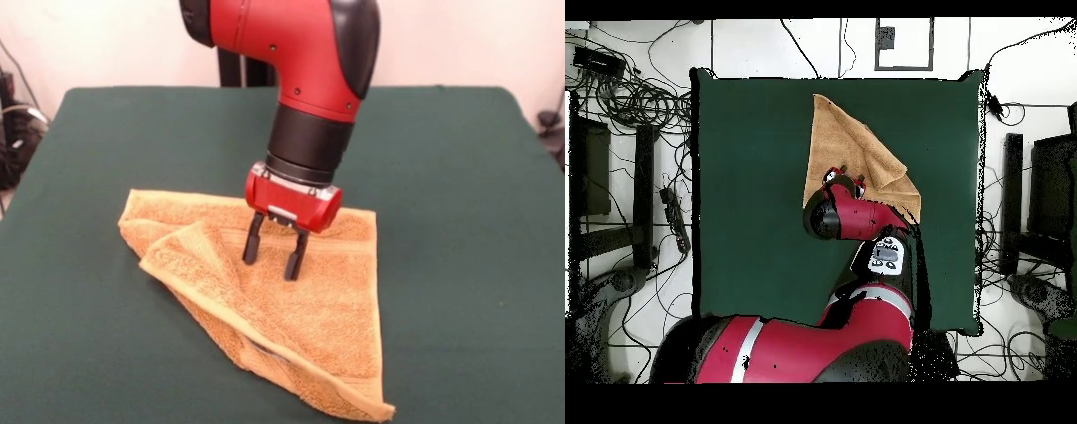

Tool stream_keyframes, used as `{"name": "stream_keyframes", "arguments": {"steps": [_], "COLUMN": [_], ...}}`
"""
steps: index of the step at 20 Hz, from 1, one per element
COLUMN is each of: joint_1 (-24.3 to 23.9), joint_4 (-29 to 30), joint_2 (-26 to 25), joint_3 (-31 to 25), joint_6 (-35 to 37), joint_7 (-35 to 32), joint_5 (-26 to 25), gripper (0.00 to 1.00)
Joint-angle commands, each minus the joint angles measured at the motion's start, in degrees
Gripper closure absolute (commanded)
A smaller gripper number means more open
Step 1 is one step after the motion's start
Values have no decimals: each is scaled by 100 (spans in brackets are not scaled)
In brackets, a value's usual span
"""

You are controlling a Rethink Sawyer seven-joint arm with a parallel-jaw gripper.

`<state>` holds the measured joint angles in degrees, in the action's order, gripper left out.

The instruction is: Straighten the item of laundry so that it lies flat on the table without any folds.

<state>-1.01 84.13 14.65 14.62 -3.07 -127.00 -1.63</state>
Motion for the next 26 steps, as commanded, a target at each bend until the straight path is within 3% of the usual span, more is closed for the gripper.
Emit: {"name": "stream_keyframes", "arguments": {"steps": [1, 7, 15, 23, 26], "joint_1": [-231, -419, -856, -736, -770], "joint_4": [42, -83, 224, 268, 330], "joint_2": [-960, -1031, -635, -418, -223], "joint_3": [-136, -205, -742, -625, -678], "joint_6": [-433, -509, -304, -52, 651], "joint_7": [-978, -818, -539, -423, -199], "joint_5": [346, 226, -190, -152, -159], "gripper": [0, 0, 0, 0, 0]}}
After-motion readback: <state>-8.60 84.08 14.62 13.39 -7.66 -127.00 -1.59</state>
